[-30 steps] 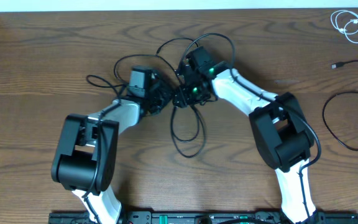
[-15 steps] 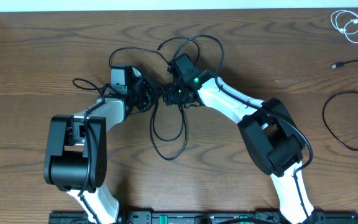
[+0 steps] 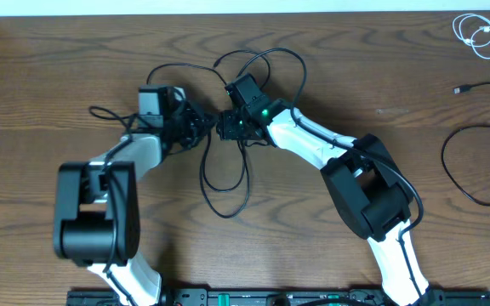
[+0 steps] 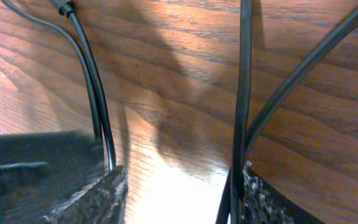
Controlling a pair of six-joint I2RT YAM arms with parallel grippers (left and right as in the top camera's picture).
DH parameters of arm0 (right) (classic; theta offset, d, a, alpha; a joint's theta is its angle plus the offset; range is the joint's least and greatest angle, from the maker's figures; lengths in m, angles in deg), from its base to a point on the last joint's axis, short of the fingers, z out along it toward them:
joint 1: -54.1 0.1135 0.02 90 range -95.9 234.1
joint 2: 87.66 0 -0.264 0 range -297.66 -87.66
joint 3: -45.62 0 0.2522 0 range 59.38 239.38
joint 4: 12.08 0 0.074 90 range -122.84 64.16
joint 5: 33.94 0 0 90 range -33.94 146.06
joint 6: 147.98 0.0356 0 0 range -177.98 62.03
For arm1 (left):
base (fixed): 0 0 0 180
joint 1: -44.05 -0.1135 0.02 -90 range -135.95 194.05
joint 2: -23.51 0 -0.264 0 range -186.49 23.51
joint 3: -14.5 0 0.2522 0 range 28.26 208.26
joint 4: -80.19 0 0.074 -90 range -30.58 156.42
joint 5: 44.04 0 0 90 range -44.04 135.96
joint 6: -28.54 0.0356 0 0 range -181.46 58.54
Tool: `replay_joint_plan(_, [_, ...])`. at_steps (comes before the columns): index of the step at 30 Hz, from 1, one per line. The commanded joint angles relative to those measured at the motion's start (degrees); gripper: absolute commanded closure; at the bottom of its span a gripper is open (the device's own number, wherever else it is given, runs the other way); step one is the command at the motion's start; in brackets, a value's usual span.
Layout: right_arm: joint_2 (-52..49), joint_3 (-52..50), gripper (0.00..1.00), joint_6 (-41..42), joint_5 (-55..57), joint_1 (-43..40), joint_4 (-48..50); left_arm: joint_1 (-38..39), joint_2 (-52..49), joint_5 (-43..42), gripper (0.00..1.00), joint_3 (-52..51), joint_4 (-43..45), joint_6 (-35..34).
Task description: Untangle cables
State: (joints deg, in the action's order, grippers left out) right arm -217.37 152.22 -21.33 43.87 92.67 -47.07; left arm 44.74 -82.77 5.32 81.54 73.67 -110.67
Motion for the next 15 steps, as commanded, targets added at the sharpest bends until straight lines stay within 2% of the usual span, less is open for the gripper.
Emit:
replay_joint_plan(1, [-4.5,-1.7,0.51,-0.6,-0.3,0.9,-1.4,-3.7,7.2,3.0,0.92,1.0,-7.3,11.0])
replay_joint_plan(7, [-4.5,-1.7,0.51,-1.7,-0.6,0.9,-1.5,-4.5,11.7,15.5,0.92,1.0,-26.4,23.4])
replay_joint_plan(11, [-4.5,-1.7,0.51,-3.5,-2.0,0.9,-1.5,-4.2,10.3,15.5,0.93,0.9,-34.2,24.8])
replay_joint_plan(15, [-4.5,-1.7,0.51,-3.5,-2.0,0.9,-1.3,-2.9,8.2,10.8,0.93,0.7,-36.9,24.5])
